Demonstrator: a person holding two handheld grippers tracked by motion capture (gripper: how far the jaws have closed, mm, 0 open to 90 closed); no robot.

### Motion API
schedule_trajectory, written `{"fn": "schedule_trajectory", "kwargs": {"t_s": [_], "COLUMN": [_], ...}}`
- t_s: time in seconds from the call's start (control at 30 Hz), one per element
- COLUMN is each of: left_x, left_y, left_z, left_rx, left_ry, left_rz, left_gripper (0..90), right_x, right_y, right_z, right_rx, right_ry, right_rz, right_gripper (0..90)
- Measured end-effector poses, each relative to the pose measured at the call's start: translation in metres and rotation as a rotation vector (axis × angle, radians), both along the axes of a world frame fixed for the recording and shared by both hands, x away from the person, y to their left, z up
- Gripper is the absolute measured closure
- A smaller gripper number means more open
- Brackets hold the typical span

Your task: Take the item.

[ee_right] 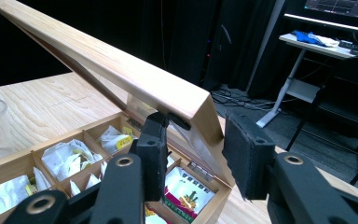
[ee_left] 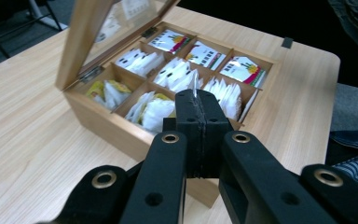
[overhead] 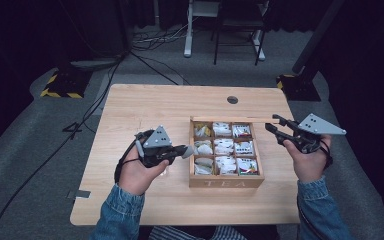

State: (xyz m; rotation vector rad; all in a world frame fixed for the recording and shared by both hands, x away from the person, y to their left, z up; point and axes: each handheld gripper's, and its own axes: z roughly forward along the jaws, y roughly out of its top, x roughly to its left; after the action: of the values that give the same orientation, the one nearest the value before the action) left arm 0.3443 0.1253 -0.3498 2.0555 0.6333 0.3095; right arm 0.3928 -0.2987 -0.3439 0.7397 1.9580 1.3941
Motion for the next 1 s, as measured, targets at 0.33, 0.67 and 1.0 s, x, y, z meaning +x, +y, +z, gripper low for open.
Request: {"fn": "schedule_trajectory", "kwargs": {"t_s": [0.33,0.67,1.0], "left_x": [-0.004,-0.003,0.0], "left_y": [0.029,0.052,0.062], "left_z": [0.002,0.0,-0.005], "left_rx": [-0.006,-0.018,0.021], "left_ry": [-0.004,0.011,0.048], "left_rz": [0.066,0.116,0.158], "left_gripper": [89.5,89.5,89.5], "right_x": [0.0,0.0,0.0], "right_y": [0.0,0.0,0.0], "right_z": [0.0,-0.001,-0.001], "right_rx": [0.0,0.0,-0.001], "right_ry": [-0.001,-0.001,-0.001], "right_rz": [-0.001,-0.001,0.0], "right_gripper": [60.6,60.4,60.4]}}
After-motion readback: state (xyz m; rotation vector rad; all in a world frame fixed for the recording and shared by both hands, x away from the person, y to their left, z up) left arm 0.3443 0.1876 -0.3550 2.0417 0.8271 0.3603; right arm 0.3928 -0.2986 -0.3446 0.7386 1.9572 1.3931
